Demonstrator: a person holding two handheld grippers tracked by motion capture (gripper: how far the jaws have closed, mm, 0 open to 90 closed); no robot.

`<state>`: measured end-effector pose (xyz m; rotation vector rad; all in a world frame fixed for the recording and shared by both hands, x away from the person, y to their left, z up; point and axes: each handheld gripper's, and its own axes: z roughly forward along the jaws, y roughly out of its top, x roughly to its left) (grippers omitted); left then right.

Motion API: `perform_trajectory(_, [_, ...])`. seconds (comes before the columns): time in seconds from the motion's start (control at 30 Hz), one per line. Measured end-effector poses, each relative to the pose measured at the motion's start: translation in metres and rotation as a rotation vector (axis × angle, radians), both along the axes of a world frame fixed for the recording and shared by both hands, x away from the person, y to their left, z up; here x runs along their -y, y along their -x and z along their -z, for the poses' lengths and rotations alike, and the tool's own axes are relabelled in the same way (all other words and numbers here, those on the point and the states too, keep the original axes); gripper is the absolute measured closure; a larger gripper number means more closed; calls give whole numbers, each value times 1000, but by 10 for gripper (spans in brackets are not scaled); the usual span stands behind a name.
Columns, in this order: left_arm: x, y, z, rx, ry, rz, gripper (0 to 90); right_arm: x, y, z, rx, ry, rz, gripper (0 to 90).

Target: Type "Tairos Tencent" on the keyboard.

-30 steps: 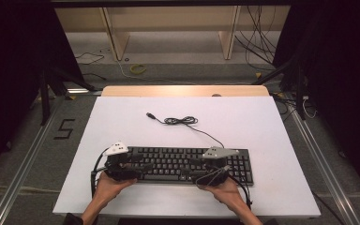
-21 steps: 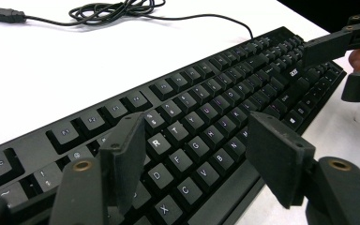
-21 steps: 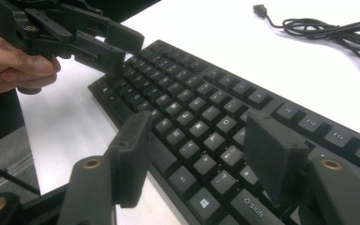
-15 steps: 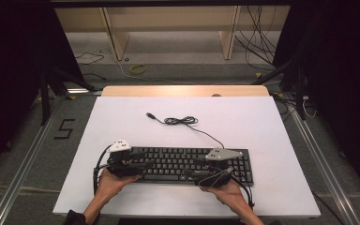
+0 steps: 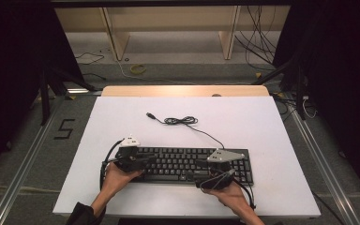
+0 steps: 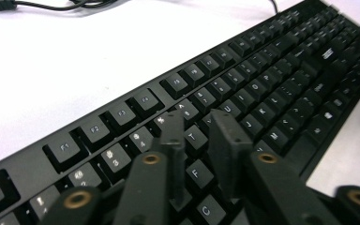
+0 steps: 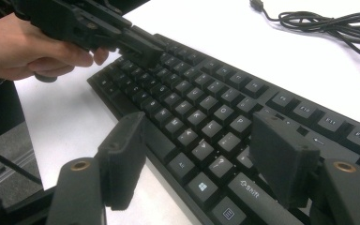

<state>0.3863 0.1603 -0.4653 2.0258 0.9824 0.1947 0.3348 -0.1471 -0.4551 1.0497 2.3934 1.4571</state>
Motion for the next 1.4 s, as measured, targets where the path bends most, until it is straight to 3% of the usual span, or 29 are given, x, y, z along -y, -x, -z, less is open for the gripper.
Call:
perform_trajectory(0.23, [12, -5, 2, 8, -44, 31, 886, 3, 2, 0, 2, -1, 5, 371])
perform_trajectory(0.67, [17, -11, 8, -19, -81, 40, 893, 5, 6, 1, -1, 4, 2, 361])
perform_trajectory(1.07, [18, -14, 13, -36, -75, 34, 896, 5, 7, 0, -3, 6, 2, 361])
perform_trajectory(1.23, [18, -13, 11, -33, -84, 32, 894, 6, 7, 0, -2, 3, 7, 361])
perform_trajectory(1.4, [15, -12, 6, -26, -63, 14, 866, 8, 6, 0, 0, 0, 10, 361])
